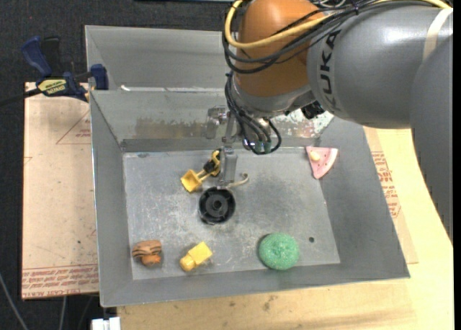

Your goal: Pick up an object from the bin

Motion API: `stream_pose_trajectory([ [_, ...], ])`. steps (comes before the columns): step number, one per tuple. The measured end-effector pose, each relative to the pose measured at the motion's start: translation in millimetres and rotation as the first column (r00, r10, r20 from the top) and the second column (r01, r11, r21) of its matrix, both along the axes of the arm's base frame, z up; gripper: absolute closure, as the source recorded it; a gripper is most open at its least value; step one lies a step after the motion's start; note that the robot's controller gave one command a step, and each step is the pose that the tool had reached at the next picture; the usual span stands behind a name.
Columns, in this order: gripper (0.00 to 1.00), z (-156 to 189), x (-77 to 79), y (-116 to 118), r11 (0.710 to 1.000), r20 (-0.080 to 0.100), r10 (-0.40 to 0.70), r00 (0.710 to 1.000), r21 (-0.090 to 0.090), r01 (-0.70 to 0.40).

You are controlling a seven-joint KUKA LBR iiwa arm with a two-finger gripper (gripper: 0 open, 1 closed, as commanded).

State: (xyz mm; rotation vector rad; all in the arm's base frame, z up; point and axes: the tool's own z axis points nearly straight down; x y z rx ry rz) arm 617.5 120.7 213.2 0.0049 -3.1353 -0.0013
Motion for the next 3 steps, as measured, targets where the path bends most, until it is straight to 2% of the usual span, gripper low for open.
stream_pose_trajectory([
  [1, 0.00, 5.2, 1.6, -0.7, 1.000, 0.008, -0.003, 1.000, 0.001, 0.003],
  [2, 0.00, -43.1, 10.7, -4.6, 0.992, 0.011, 0.126, 0.992, 0.000, -0.126],
  [3, 0.00, -61.4, 31.6, -23.0, 0.980, 0.011, 0.200, 0.980, -0.001, -0.200],
])
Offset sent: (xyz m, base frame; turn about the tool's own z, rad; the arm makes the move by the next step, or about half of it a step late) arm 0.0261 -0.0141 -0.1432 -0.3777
